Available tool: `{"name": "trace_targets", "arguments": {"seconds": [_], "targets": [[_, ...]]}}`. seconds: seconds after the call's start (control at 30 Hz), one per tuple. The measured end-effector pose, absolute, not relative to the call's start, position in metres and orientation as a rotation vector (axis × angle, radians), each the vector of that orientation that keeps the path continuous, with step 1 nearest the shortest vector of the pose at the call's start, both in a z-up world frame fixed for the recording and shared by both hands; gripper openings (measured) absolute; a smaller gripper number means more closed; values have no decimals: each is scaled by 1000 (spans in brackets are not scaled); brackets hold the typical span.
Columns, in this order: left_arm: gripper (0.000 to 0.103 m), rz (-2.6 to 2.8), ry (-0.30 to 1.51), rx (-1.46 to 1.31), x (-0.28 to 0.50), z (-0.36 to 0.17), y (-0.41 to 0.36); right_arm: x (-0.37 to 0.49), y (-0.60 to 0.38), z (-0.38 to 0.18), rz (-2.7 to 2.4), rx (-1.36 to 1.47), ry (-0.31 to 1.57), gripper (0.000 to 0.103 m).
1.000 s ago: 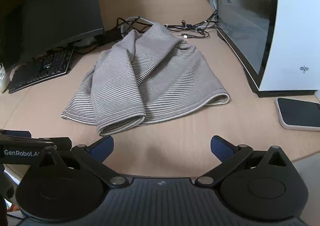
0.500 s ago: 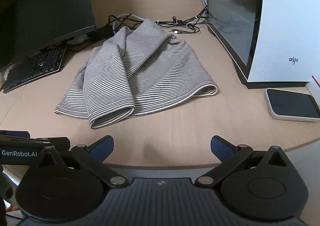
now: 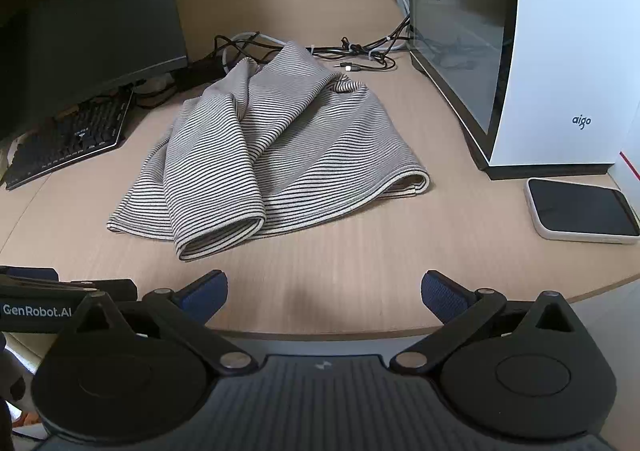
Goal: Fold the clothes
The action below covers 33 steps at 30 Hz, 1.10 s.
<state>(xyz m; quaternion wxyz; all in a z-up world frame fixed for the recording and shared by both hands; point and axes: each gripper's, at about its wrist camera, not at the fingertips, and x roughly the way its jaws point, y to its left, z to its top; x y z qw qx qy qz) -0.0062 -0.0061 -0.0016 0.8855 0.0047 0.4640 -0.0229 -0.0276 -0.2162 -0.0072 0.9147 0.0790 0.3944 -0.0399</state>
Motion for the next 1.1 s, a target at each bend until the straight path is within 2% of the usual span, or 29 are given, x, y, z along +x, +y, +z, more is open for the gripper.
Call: {"name": "trace_targets", "arguments": {"seconds": [0.8,1.1], "targets": [[103,-30,989,3,4,-5,-7,-15,-224,-14,-65,178,838,103],[103,-205,959,-154,66,0,22,17,-243,-11,-94,270,806,103]]}}
